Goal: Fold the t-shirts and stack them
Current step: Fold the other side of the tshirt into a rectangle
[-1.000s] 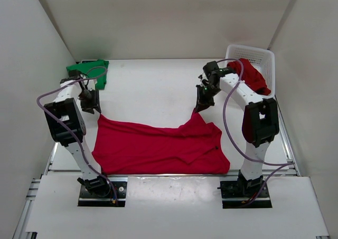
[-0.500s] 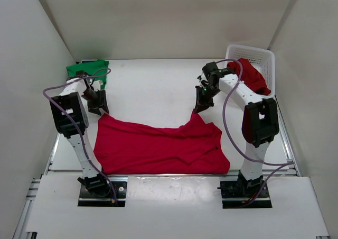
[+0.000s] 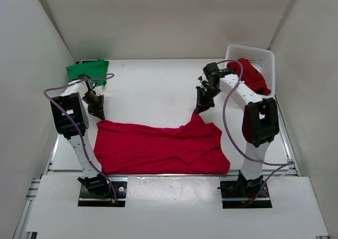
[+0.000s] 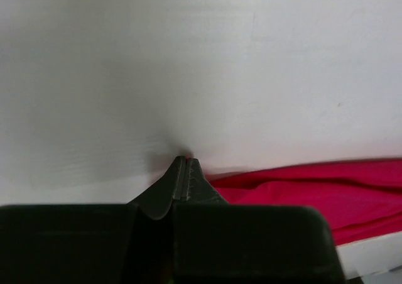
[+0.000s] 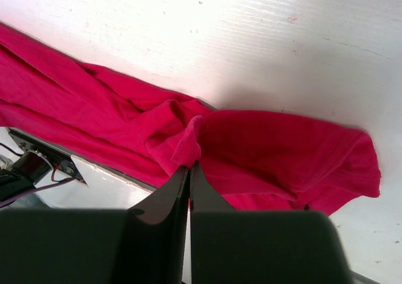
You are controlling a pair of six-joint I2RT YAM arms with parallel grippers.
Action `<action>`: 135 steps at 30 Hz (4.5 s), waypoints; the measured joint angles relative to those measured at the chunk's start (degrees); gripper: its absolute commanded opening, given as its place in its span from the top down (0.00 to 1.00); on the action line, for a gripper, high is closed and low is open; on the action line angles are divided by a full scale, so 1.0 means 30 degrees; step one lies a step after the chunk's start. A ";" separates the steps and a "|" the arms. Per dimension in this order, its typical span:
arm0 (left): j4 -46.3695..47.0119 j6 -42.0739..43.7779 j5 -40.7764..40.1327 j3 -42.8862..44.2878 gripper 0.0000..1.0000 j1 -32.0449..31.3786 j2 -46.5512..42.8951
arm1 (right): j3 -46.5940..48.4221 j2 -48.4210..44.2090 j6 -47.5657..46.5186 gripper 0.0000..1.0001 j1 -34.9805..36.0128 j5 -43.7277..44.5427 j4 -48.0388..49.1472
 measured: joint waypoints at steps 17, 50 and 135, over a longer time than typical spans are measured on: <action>0.0940 0.5705 -0.1406 -0.7759 1.00 -0.1209 -1.0659 | -0.8969 -0.7606 0.0277 1.00 0.0444 -0.0015 -0.0452; -0.0627 1.3333 -0.3810 -1.2254 0.41 -0.1035 -1.3398 | -1.5176 -1.0593 0.0605 0.63 0.0240 -0.0874 -0.0138; 0.2900 0.6426 -0.3803 0.1457 0.29 -1.1468 -0.4619 | -0.7643 -0.3774 0.1137 0.52 -0.2594 0.1239 0.3504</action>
